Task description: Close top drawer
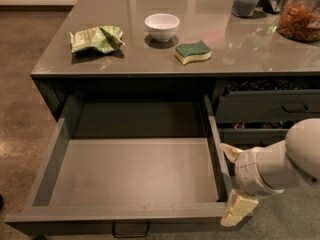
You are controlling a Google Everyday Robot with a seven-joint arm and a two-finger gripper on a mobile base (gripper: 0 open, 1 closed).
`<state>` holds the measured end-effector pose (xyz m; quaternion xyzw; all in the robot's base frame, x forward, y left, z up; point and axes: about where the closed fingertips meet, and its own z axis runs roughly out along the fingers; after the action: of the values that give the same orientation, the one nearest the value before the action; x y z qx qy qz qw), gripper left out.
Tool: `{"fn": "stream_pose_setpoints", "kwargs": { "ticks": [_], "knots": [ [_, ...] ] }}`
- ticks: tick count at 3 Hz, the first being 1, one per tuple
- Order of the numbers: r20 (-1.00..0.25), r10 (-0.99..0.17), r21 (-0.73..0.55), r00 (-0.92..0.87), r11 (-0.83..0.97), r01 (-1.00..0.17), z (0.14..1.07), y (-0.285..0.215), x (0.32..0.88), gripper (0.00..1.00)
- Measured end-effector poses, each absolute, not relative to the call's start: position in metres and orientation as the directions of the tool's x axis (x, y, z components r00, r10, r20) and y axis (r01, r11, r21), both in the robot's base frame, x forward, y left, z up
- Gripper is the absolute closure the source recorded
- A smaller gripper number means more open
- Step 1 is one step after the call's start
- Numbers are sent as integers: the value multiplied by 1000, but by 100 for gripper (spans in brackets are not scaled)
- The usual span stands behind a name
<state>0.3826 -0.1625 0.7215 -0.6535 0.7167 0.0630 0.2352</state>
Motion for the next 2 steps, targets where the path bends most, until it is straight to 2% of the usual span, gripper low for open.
{"fn": "stream_pose_setpoints", "kwargs": {
  "ticks": [2],
  "knots": [
    [-440, -898, -188, 3, 89, -978, 681, -139, 383, 0]
  ]
}}
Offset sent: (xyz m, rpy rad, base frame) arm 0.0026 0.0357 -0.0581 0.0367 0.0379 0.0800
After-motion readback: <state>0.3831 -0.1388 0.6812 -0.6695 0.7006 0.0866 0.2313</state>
